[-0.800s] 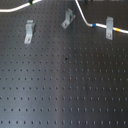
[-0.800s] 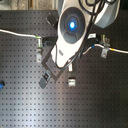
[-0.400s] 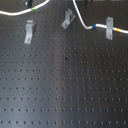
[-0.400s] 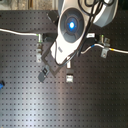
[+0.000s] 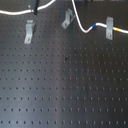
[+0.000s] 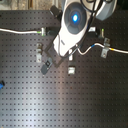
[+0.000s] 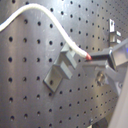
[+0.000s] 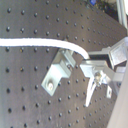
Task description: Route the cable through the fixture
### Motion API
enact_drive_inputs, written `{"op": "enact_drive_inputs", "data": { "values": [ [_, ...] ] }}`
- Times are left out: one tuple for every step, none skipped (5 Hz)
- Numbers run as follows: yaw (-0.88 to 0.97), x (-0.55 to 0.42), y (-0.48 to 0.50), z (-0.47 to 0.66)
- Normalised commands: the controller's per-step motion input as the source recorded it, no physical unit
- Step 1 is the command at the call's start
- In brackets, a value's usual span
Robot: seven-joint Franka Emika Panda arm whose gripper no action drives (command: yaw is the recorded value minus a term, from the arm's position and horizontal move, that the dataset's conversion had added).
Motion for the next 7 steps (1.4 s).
{"op": "enact_drive_inputs", "data": {
  "values": [
    [-0.44, -0.260, -0.270, 0.36],
    [0.12, -0.212, 0.156, 0.20],
    [0.41, -0.029, 0.181, 0.18],
    [0.30, 0.055, 0.056, 0.43],
    [0.12, 0.007, 0.003, 0.49],
    [0.33, 0.019, 0.064, 0.24],
    [0.40, 0.041, 0.084, 0.22]
  ]
}}
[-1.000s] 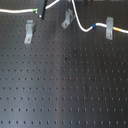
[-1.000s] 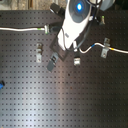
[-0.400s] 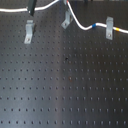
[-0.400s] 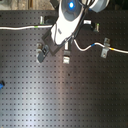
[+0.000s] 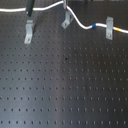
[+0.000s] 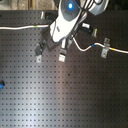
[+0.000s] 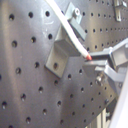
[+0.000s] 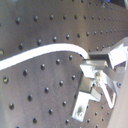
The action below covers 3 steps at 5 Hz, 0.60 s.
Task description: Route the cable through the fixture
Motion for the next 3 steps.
{"op": "enact_drive_inputs", "data": {
  "values": [
    [0.36, 0.073, 0.041, 0.32],
    [0.18, 0.008, 0.003, 0.52],
    [0.18, 0.010, 0.005, 0.48]
  ]
}}
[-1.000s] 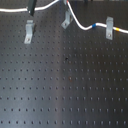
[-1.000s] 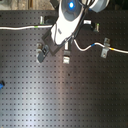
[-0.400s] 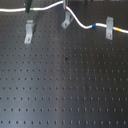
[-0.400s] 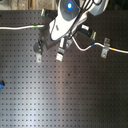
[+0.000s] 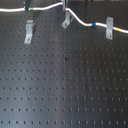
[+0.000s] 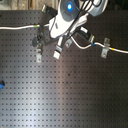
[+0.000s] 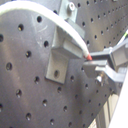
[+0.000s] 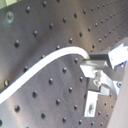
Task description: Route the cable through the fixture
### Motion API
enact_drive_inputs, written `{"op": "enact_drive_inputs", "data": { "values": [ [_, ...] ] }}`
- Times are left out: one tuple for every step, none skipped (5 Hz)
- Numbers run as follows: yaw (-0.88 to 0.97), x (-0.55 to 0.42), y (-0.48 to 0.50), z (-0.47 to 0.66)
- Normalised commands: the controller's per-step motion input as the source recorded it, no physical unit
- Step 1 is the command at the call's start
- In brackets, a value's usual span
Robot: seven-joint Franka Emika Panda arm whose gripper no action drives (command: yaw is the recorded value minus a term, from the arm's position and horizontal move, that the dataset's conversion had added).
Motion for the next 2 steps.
{"op": "enact_drive_inputs", "data": {
  "values": [
    [0.21, -0.002, 0.032, 0.30],
    [0.18, -0.003, 0.000, 0.19]
  ]
}}
